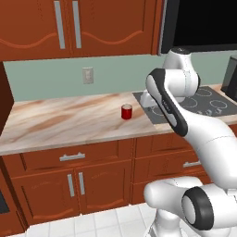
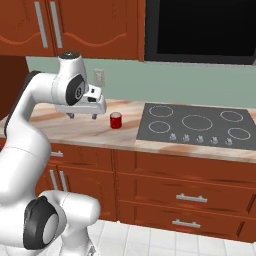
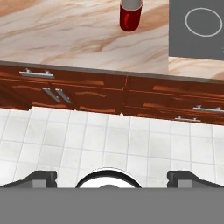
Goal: Pick the mug on the counter and place it in the cabinet with the handle facing the right, like the mugs already inside.
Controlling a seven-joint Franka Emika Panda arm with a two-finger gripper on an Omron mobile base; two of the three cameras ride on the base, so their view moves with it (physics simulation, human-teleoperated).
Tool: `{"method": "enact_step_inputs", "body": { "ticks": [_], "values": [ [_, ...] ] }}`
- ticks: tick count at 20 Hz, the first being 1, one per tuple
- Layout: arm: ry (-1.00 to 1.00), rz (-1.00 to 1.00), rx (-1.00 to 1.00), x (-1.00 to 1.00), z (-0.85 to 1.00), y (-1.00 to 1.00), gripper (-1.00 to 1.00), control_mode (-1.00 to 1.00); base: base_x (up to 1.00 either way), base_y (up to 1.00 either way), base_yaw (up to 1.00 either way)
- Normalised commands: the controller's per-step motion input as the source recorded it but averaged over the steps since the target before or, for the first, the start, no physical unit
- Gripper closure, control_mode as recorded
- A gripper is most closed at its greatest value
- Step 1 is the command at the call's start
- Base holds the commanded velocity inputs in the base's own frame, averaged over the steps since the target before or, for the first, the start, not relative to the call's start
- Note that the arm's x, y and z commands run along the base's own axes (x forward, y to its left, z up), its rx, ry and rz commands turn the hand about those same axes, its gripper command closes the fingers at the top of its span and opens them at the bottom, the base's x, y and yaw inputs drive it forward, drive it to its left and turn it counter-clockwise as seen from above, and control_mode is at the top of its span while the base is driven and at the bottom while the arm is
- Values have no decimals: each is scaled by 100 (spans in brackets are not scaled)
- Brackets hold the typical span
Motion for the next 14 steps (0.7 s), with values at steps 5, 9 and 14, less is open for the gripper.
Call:
{"method": "enact_step_inputs", "body": {
  "ticks": [5,9,14],
  "values": [
    [0,0,0,0,0,0,-100,100,7,0,0],
    [0,0,0,0,0,0,-100,100,5,0,0],
    [0,0,0,0,0,0,-100,100,4,0,0]
  ]
}}
